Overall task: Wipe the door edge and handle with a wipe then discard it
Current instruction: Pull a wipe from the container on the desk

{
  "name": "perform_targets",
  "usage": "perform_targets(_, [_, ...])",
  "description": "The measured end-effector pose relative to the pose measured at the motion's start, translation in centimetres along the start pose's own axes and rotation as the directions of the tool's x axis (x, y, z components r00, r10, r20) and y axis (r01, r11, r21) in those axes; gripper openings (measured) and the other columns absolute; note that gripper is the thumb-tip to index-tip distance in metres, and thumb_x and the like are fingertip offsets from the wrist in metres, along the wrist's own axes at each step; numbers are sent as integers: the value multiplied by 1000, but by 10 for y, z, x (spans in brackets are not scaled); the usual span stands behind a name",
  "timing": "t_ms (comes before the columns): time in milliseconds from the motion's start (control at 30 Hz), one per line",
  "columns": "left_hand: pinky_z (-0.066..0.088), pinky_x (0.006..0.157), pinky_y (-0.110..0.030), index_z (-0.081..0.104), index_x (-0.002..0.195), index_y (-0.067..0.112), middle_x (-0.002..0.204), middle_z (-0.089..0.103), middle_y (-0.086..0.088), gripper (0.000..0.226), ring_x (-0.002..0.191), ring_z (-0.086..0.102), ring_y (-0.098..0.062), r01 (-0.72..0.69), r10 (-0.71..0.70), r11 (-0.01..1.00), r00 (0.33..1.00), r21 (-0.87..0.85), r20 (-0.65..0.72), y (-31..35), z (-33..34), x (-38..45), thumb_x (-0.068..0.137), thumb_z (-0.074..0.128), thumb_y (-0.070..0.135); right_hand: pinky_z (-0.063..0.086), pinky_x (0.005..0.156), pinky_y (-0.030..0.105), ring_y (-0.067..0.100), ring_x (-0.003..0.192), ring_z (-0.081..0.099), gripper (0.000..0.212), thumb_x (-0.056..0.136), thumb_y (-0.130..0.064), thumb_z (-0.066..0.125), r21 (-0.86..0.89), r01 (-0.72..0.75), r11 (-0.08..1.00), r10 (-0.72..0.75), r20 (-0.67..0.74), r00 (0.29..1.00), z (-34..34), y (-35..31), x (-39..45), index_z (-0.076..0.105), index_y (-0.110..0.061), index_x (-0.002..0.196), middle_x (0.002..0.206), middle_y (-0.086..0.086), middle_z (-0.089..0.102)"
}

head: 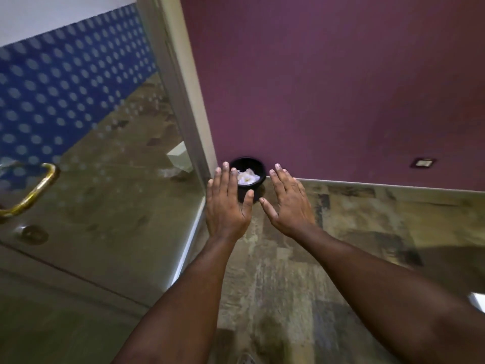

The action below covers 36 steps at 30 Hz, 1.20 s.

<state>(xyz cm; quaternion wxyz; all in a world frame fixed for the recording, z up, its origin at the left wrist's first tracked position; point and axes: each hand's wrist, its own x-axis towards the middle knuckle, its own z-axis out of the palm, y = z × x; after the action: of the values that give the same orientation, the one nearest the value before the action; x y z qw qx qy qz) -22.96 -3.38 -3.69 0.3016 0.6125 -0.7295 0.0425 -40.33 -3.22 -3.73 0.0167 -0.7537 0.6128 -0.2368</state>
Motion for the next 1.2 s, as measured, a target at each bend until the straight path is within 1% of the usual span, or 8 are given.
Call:
perform_targets(200, [15,126,-45,26,156,11,166,17,-7,73,154,10,-20,-107,111,991,993,-78,48,103,20,-27,102,16,60,7,120,35,14,149,5,74,96,-54,39,-20,-91,996,91,-31,995,-56,77,-65,14,-17,154,163,1,7])
perform_targets(300, [11,127,-39,26,156,11,166,16,-6,76,154,9,-18,-172,185,976,979,-133,89,160,28,-45,102,15,62,13,120,38,16,148,13,71,95,-52,41,-27,-150,988,147,-70,987,-86,117,-102,21,-15,153,161,3,16])
perform_targets(367, [10,126,-35,32,154,9,164,22,-7,74,154,15,-20,-197,218,964,970,-180,104,200,33,-58,102,21,60,15,120,39,17,147,18,69,95,-51,42,-25,-195,980,192,-93,977,-106,143,-129,25,-14,151,160,4,21])
perform_targets(633, [30,118,-42,52,139,5,150,48,-12,61,141,41,-25,-344,399,892,904,-292,155,339,58,-113,102,34,49,17,117,37,20,144,25,66,95,-49,42,-55,-378,924,369,-126,921,-166,237,-236,29,-14,150,157,6,28])
perform_targets(767, [42,107,-40,65,123,7,124,68,-10,48,119,61,-25,-403,486,849,849,-341,205,390,69,-137,101,41,41,33,111,40,25,134,42,56,91,-39,52,-21,-464,886,457,-136,879,-183,273,-285,47,-10,139,144,10,48])
perform_targets(933, [56,82,-40,72,102,6,99,73,-9,19,94,67,-28,-413,571,788,768,-456,291,446,84,-163,97,60,20,49,89,42,37,106,59,33,85,-23,63,4,-572,820,561,-199,804,-196,307,-343,64,-1,111,116,18,64])
perform_targets(1033, [55,88,-38,72,109,9,107,73,-7,32,102,65,-27,-425,624,761,685,-490,376,472,100,-177,96,53,32,49,81,42,35,97,60,26,88,-24,58,-48,-634,771,616,-191,764,-203,325,-372,64,-3,103,104,16,66])
perform_targets(1200, [46,105,-39,67,123,7,129,67,-9,40,122,59,-26,-451,715,690,545,-567,438,507,119,-198,97,54,33,48,92,41,30,108,60,32,93,-27,53,-48,-738,674,723,-168,671,-212,357,-414,64,-9,117,116,11,67])
